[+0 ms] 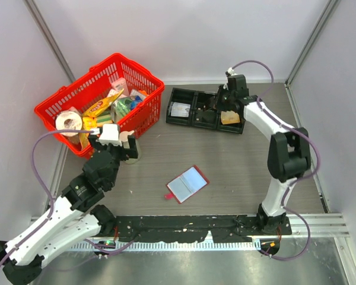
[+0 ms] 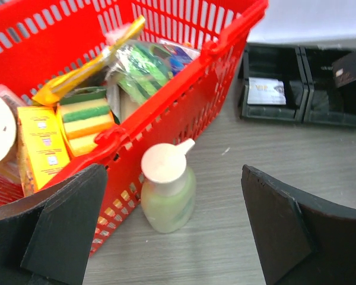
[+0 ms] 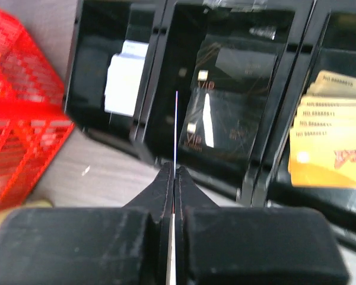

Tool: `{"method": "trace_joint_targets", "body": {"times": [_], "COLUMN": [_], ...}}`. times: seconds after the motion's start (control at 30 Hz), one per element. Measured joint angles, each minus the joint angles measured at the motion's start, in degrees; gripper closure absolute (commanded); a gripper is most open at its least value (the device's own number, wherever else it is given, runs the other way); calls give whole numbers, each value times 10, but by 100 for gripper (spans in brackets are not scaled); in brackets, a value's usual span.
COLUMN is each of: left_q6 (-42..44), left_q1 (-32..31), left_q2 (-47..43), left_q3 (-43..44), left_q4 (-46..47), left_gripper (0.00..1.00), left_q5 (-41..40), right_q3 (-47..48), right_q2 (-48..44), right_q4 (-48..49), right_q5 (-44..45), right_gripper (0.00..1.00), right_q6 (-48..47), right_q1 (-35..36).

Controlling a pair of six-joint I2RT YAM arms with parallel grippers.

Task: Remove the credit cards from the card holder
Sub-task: Place the credit card in the storage box.

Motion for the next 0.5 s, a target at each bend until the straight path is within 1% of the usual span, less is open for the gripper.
{"method": "trace_joint_targets", "body": {"times": [0.1,0.23,0.33,0.37,0.4,0.43,0.47,0.5], "left_q6": [10,19,25,26,27,27,28,28], "left_q1": [0,1,1,1,2,2,2,2], "left_q2": [-17,-35,-38,-37,-37,-37,-37,-37], "left_q3": [-11,-18,-19,-19,-19,-19,-19,-19], "left_q4": [26,52,62,63,63,63,63,63], "left_gripper": [0,0,0,0,0,0,0,0], "left_q5": [-26,-43,-48,-48,-48,-48,-48,-47], "right_q3": [54,85,108,113,116,116,117,118], "right_q2": [75,135,170,179,183,185,185,185], "right_q4": [7,4,2,2,2,1,-1,-3], "right_q5": [19,28,24,22,20,19,19,21], "right_gripper": [99,98,94,88,84,74,69,61], "right_q6": [27,56,71,75,78,81,83,84], "right_q1": [0,1,6,8,10,11,12,13]}}
